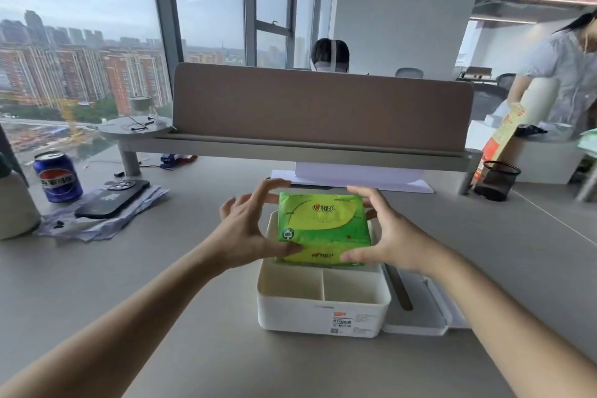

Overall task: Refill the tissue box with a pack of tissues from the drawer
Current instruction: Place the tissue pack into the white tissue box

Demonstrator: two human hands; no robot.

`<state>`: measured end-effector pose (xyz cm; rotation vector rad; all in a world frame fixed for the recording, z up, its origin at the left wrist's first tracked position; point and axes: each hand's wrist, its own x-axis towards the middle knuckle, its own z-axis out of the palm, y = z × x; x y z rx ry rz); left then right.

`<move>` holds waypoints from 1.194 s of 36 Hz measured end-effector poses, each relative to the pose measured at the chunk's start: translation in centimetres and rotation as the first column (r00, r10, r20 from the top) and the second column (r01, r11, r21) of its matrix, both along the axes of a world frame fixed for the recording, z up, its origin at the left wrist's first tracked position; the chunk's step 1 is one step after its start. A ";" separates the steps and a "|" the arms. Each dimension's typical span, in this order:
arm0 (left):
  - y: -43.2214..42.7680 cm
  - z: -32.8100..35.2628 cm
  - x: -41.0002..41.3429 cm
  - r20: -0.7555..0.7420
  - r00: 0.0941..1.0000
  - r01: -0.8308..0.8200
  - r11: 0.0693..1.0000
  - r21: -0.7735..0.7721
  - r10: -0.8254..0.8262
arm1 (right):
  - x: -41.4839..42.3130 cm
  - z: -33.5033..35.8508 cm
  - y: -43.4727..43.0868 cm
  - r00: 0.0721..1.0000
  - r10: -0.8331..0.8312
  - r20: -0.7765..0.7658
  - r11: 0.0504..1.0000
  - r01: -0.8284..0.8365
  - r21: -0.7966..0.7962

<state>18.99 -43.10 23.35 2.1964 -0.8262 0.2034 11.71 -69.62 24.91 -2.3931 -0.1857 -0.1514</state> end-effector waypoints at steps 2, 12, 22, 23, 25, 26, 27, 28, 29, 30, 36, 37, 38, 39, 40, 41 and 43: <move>-0.2 -0.3 0.1 0.004 1.000 -0.002 0.999 0.041 0.002 | 0.0 -0.4 0.0 0.999 -0.038 0.020 0.996 0.039 -0.079; 0.1 -1.9 1.2 0.038 0.998 -0.049 0.971 0.233 0.041 | 1.0 -2.6 -0.1 0.993 -0.092 0.078 0.941 0.112 -0.318; 0.7 -1.5 0.4 -0.115 0.992 -0.024 0.968 0.249 0.055 | 0.8 -2.3 0.1 0.995 -0.080 0.062 0.945 0.095 -0.313; 0.7 -1.3 0.4 -0.117 0.992 -0.024 0.970 0.240 0.054 | 0.8 -2.3 0.0 0.994 -0.081 0.071 0.948 0.099 -0.303; 0.6 -1.1 0.2 -0.111 0.993 -0.023 0.974 0.225 0.049 | 0.6 -2.1 0.1 0.994 -0.079 0.078 0.954 0.098 -0.284; 0.5 -1.0 0.1 -0.109 0.993 -0.022 0.975 0.219 0.047 | 0.4 -2.0 0.1 0.994 -0.077 0.081 0.957 0.096 -0.275; 0.4 -0.8 0.0 -0.108 0.993 -0.021 0.977 0.213 0.045 | 0.3 -2.0 0.1 0.994 -0.076 0.084 0.959 0.095 -0.267; 0.3 -0.7 0.0 -0.108 0.993 -0.021 0.978 0.205 0.044 | 0.2 -1.9 0.1 0.993 -0.075 0.087 0.960 0.096 -0.262; 0.2 -0.6 -0.1 -0.107 0.993 -0.020 0.980 0.197 0.042 | 0.0 -1.8 0.1 0.993 -0.078 0.087 0.961 0.098 -0.257; 0.1 -0.6 -0.1 -0.106 0.994 -0.017 0.981 0.191 0.038 | -0.1 -1.6 0.1 0.993 -0.079 0.085 0.962 0.098 -0.254; -0.9 0.6 -0.6 -0.078 0.997 0.012 0.987 0.162 0.001 | -0.6 -1.0 -0.6 0.994 -0.084 0.075 0.972 0.098 -0.214; -1.5 1.1 -0.8 -0.067 0.998 0.024 0.988 0.155 -0.013 | -0.8 -0.8 -0.8 0.993 -0.087 0.076 0.973 0.102 -0.208; -2.1 1.8 -1.0 -0.058 0.998 0.040 0.989 0.145 -0.032 | -0.9 -0.6 -1.2 0.993 -0.094 0.076 0.974 0.108 -0.198; -2.9 2.5 -1.2 -0.048 0.997 0.061 0.990 0.130 -0.055 | -1.1 -0.3 -1.5 0.992 -0.107 0.073 0.976 0.119 -0.182; -3.8 3.2 -1.3 -0.027 0.996 0.084 0.990 0.111 -0.082 | -1.3 0.0 -2.0 0.990 -0.122 0.069 0.978 0.132 -0.160; -4.8 3.9 -1.5 -0.001 0.995 0.103 0.990 0.094 -0.103 | -1.5 0.2 -2.5 0.988 -0.139 0.068 0.980 0.147 -0.133; -7.0 4.9 -2.1 0.029 0.992 0.124 0.990 0.073 -0.127 | -2.1 0.5 -3.7 0.981 -0.184 0.060 0.978 0.189 -0.083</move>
